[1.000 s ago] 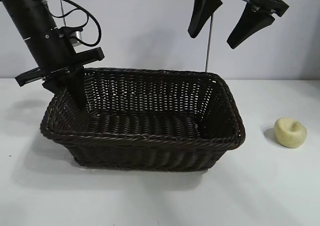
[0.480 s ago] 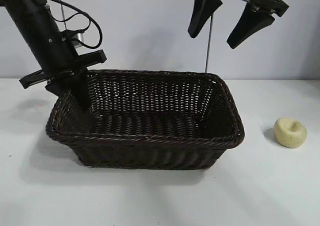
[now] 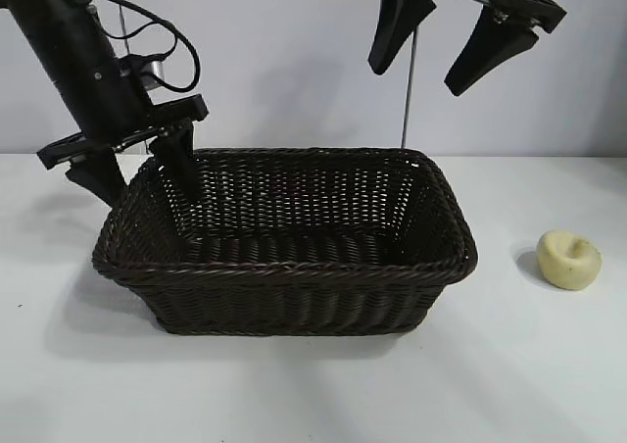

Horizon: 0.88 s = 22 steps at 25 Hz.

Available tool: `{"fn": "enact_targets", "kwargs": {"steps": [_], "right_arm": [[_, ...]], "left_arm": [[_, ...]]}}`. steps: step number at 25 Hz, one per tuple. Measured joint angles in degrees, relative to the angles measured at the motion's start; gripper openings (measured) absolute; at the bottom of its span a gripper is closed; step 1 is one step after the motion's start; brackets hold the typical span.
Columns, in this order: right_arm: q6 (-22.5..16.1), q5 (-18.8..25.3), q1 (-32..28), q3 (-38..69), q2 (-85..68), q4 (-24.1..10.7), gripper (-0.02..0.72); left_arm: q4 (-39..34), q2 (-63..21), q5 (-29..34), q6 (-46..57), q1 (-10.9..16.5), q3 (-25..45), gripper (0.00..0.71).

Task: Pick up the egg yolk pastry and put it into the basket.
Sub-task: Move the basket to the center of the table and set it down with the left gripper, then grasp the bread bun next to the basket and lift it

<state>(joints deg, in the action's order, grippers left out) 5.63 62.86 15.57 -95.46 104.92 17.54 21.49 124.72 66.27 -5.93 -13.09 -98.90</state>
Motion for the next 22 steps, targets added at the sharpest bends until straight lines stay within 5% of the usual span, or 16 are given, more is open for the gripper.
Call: {"fn": "enact_targets", "kwargs": {"steps": [16, 22], "right_arm": [[0.00, 0.66, 0.00, 0.00, 0.00, 0.00, 0.580], [0.00, 0.66, 0.00, 0.00, 0.00, 0.00, 0.580]], "left_arm": [[0.69, -19.70, 3.40, 0.00, 0.00, 3.26, 0.508], [8.92, -24.44, -6.73, 0.00, 0.00, 14.29, 0.508]]}}
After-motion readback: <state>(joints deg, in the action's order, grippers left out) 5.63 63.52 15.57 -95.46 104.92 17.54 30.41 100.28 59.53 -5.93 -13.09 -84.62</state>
